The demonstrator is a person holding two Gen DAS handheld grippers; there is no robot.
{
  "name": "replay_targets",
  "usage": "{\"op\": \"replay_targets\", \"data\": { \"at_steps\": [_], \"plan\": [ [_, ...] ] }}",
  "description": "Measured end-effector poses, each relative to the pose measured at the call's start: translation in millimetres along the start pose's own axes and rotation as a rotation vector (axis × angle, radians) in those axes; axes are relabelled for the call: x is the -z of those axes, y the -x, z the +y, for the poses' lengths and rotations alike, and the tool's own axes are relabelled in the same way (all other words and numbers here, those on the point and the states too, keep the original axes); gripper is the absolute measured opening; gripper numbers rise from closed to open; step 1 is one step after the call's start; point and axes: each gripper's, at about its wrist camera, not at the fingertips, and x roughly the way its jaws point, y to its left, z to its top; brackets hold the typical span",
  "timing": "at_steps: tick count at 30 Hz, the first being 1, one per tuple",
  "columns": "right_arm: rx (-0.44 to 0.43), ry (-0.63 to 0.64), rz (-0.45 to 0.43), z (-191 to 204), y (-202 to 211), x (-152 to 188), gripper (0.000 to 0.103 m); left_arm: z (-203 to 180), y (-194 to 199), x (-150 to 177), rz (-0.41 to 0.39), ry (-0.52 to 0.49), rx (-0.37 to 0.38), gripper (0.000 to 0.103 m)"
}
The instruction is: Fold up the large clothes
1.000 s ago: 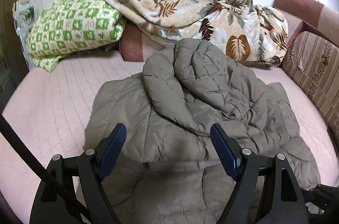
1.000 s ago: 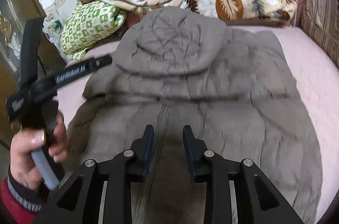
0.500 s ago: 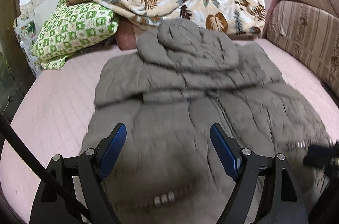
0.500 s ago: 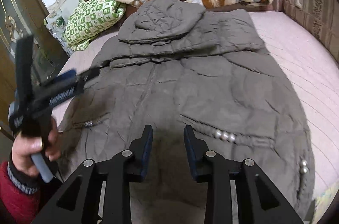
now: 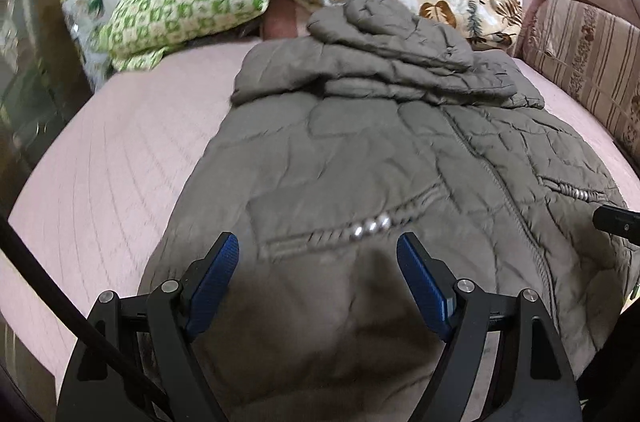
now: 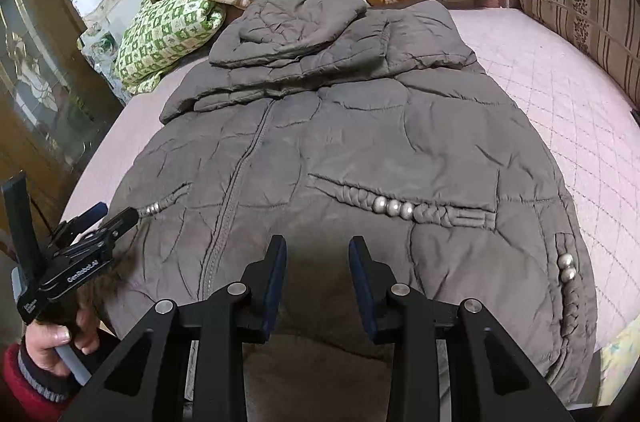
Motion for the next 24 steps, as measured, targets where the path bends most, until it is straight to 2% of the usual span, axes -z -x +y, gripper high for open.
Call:
{"op": "replay_targets", "data": {
  "at_steps": [7,18,24],
  "plan": [
    [0.015,0.045,0.005,5.3,-3.2,16.0,0.035,10.1,9.2,17.3,0.01,0.045,-0.004,0.081],
    [0.024,0.09,0.001,5.3,0.3,37.5,0.038,-8.3,14.7,34.4,0.015,-0.034,-0.037,0.081],
    [0.021,0.107,-0.002,6.1,0.9,44.1,0.04,-9.3,17.0,34.9,0.007,-0.035,-0.035,0.081]
  ]
}}
